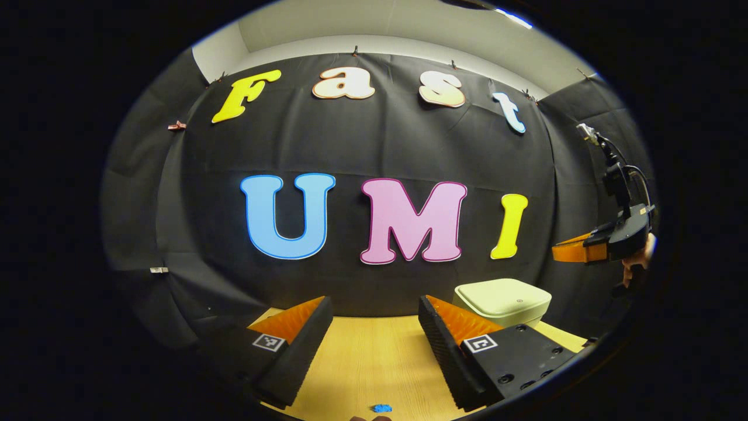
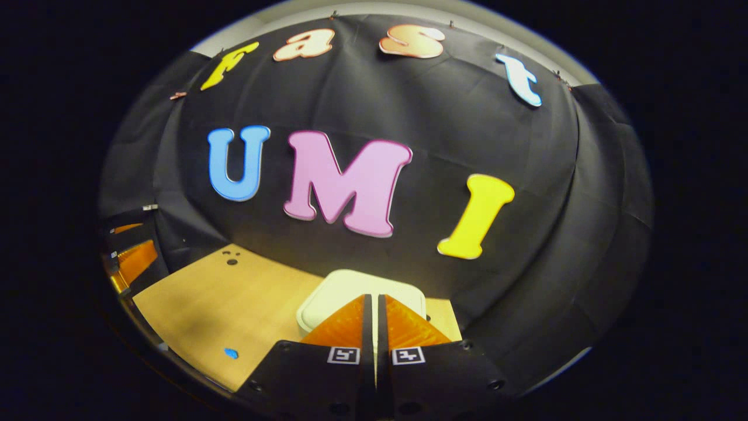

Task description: Press the lid of the desktop garbage bin to open it, pick up the crumpled paper on the desktop and throw it into the bin, then pick up the pop can on the desktop and drop it into the bin, and finally close the garbage bin lid.

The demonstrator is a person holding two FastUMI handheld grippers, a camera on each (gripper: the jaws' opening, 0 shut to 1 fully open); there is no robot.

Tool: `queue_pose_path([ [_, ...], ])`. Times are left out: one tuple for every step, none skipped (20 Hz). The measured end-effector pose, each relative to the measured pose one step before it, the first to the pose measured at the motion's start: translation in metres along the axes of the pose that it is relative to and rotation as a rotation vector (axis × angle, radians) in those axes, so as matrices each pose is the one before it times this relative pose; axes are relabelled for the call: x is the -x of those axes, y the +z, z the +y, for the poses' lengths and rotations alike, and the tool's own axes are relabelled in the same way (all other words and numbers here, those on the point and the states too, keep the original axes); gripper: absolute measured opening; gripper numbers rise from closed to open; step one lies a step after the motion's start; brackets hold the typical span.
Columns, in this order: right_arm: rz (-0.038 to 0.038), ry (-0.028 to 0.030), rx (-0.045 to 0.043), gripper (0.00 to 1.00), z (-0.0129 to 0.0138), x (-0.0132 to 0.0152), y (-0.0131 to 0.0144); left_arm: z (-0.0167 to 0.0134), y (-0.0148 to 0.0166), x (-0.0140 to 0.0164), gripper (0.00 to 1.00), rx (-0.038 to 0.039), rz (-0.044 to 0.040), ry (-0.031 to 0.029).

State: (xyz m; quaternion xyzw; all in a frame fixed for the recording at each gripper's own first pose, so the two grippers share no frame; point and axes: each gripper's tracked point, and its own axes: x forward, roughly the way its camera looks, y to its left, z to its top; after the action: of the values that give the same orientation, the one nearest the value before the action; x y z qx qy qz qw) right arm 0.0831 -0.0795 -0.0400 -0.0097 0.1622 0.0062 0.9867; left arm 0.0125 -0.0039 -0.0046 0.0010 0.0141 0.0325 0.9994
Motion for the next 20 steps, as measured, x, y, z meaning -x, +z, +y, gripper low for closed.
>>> queue_pose_path([
  [0.00905,0.01717,-0.05165,0.05,0.00098,-0.00113,0.00043,0.00114,-0.00076,0.0,0.95,0.00083,0.0005,0.00311],
  [0.02085,0.0334,-0.05359,0.05,0.00698,-0.00752,-0.00304,0.00107,0.00093,-0.00049,0.95,0.00003,0.00106,0.00398],
  [0.02645,0.00276,-0.03382,0.05,0.00132,-0.00555,-0.00376,0.00107,-0.00195,0.00008,0.95,0.00076,0.00184,0.00252],
  [0.02131,-0.00854,-0.00963,0.08,-0.00508,-0.00686,-0.00507,0.00021,0.00056,-0.00059,0.95,0.00157,-0.00014,-0.00022],
  [0.03079,-0.00639,0.00262,0.05,-0.00308,-0.00646,-0.00547,-0.00059,-0.00047,-0.00106,0.95,-0.00007,-0.00077,-0.00102],
  [0.03242,0.00451,-0.00556,0.05,0.00099,-0.00645,-0.00633,0.00035,0.00159,-0.00085,0.95,-0.00277,-0.00015,-0.00113],
  [0.03502,0.01749,-0.00774,0.05,0.0038,-0.00623,-0.00623,-0.00128,-0.00113,-0.00001,0.95,-0.00277,-0.0002,-0.00116],
  [0.03097,0.01404,-0.0068,0.05,0.00202,-0.00656,-0.00511,-0.00112,0.00011,-0.00084,0.95,0.00026,0.00096,-0.00239],
  [0.02921,0.01115,-0.0047,0.05,0.00098,-0.0078,-0.00484,-0.00185,-0.00122,0.00044,0.95,0.00236,0.00112,-0.00388],
  [0.03084,0.00876,-0.0035,0.05,0.0001,-0.00727,-0.00617,-0.00091,0.00091,-0.00083,0.95,0.00252,-0.00028,-0.00197],
  [0.02708,0.01266,-0.00358,0.05,0.00179,-0.00718,-0.00616,-0.00075,-0.00137,0.0004,0.95,0.0013,0.00028,-0.00244],
  [0.02039,0.00588,0.00016,0.05,0.00181,-0.0062,-0.00406,-0.00038,0.00075,-0.00072,0.95,0.0002,0.00012,-0.00048],
  [0.0156,0.00477,0.00346,0.05,0.00154,-0.00661,-0.00325,-0.00046,-0.0021,0.00057,0.95,-0.00014,0.00066,-0.00051],
  [0.0099,-0.00017,0.00419,0.05,-0.00022,-0.00485,-0.00273,-0.00046,-0.00023,-0.00042,0.95,0.0003,0.00277,-0.00052],
  [0.00691,-0.00048,0.0074,0.05,-0.0002,-0.00356,-0.00188,-0.00019,-0.00134,-0.00011,0.95,0.00018,0.00251,0.00011],
  [0.00651,-0.00265,0.00791,0.05,-0.00047,-0.00358,-0.0027,0.00011,0.00045,0.00045,0.95,0.00047,0.00184,0.00125],
  [0.0068,0.00295,0.00106,0.05,0.00076,-0.00349,-0.00135,-0.00017,-0.00114,0.00043,0.95,0.00053,0.00088,0.0011],
  [0.00575,0.00246,-0.0023,0.05,0.0007,-0.00287,-0.00239,0.00054,-0.00011,0.0001,0.95,0.0003,0.00168,0.00146],
  [0.00823,-0.00017,-0.00097,0.05,-0.00005,-0.00233,-0.0015,0.00039,-0.00088,0.00006,0.95,0.00079,0.0012,0.0017],
  [0.00699,-0.00211,0.00044,0.05,-0.00116,-0.00286,-0.00198,0.00031,-0.00024,-0.00054,0.95,0.0005,0.00392,0.00158],
])
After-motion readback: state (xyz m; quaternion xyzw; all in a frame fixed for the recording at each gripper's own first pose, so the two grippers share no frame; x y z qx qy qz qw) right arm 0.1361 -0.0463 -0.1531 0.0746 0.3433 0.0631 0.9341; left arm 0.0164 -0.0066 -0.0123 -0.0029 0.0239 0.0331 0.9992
